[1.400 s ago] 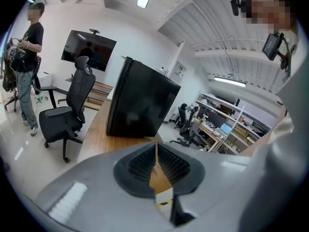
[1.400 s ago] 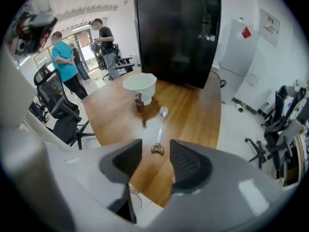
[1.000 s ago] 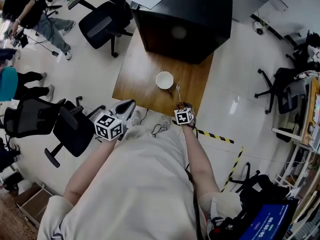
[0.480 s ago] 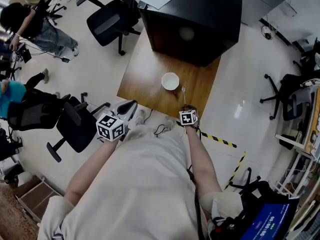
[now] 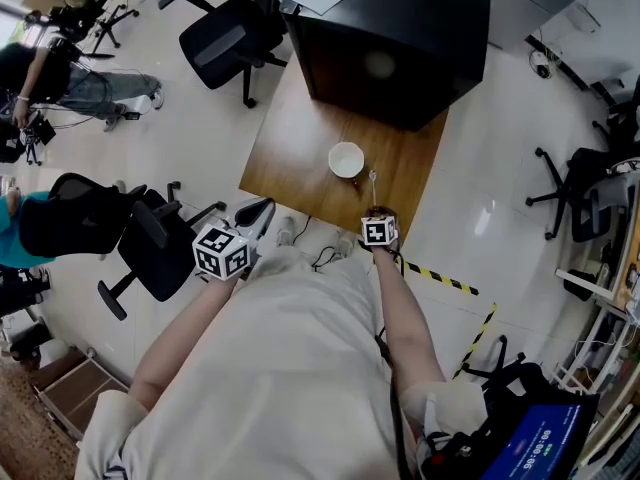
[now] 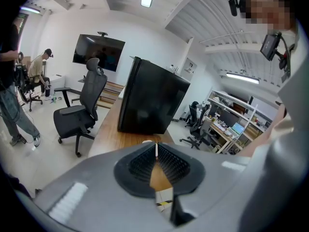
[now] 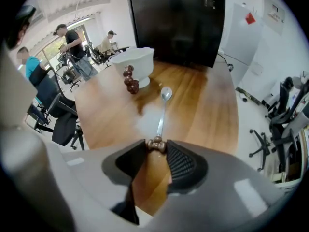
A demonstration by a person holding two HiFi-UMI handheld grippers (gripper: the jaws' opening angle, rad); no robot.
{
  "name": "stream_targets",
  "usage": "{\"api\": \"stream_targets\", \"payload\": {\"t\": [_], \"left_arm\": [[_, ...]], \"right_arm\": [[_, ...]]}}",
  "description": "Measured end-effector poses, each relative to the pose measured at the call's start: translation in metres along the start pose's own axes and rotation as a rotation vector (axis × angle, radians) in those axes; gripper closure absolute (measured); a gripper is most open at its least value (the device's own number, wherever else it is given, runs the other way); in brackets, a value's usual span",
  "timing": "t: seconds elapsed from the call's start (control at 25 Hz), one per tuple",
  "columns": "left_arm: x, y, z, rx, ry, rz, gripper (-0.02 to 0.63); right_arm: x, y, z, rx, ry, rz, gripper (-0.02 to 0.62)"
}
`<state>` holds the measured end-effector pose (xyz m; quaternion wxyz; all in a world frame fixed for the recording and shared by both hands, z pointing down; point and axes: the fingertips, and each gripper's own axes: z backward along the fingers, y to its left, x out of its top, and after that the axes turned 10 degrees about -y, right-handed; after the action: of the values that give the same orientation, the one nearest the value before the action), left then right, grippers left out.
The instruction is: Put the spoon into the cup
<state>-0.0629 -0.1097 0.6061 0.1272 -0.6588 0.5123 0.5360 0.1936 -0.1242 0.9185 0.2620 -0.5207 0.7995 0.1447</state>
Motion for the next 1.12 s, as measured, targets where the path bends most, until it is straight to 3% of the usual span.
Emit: {"api": "stream_targets", "payload": {"t": [0.16,0.4,0.6,0.88,1.12], "left_arm": [[-0.001,-0.002,-0.001,-0.012,0.002,-0.004,0.606],[0.0,-0.004,-0.005,-0.031,-0.002,-0.004,0.606],[-0.001,-0.008,-0.01,-0.051,-0.012,0.003,0.606],[0.0,-0.005,-0.013,-0.057,-0.037,0.023,0.606],[0.006,0.007,-0.009,-0.033,-0.079,0.045,0.606]], "right_arm": [[-0.006,-0.003,0.002,0.011,0.015,-0.056,0.471],[0.005,-0.018,0.019,0.008,-0.06,-0.105,0.472],[0.037,-0.034,0.055,0.016,-0.149,-0.126,0.472],[0.09,-0.034,0.088,0.05,-0.142,-0.025,0.472],[0.12,-0.008,0.087,0.127,-0.037,0.04,0.472]]}}
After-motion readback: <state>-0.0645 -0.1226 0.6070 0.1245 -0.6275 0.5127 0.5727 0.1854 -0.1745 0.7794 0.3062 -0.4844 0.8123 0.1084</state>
